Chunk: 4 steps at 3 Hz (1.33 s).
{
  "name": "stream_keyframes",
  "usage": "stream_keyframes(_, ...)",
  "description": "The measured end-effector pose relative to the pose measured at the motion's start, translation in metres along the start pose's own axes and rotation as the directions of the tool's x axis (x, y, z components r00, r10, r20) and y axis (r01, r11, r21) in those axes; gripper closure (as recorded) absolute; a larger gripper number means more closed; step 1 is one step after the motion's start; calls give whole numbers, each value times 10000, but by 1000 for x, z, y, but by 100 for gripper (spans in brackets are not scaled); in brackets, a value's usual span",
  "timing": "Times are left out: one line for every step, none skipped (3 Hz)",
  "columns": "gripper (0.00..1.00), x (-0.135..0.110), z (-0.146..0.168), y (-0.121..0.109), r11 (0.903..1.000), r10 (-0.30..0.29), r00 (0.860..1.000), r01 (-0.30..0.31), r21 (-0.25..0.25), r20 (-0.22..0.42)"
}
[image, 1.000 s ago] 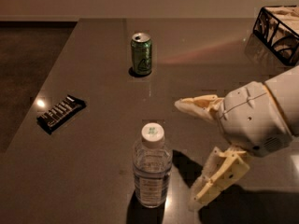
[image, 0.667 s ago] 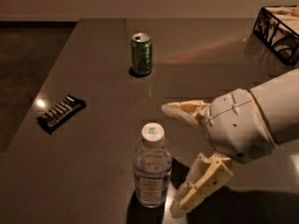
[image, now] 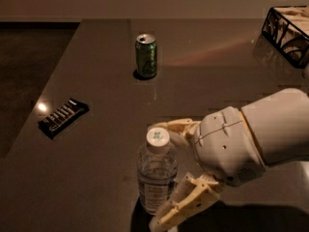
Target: Knock blue plastic bottle over
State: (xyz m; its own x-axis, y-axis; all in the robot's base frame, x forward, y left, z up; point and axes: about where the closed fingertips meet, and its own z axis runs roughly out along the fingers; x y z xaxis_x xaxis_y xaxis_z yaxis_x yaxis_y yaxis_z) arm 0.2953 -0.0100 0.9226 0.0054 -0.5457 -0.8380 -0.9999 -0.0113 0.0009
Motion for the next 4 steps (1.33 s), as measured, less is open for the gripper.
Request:
stream_keyframes(39, -4, 5, 2, 9998, 175, 9997, -173, -80, 142)
stream_keyframes(62, -7, -1, -1, 9995, 325, 9995, -325, 36, -46)
stream_keyframes(85, -10, -14, -26, 9992, 403, 9973, -399, 78, -617)
stream_keyframes(100, -23, -23, -64, 9997, -211, 9807, 235, 97, -1945)
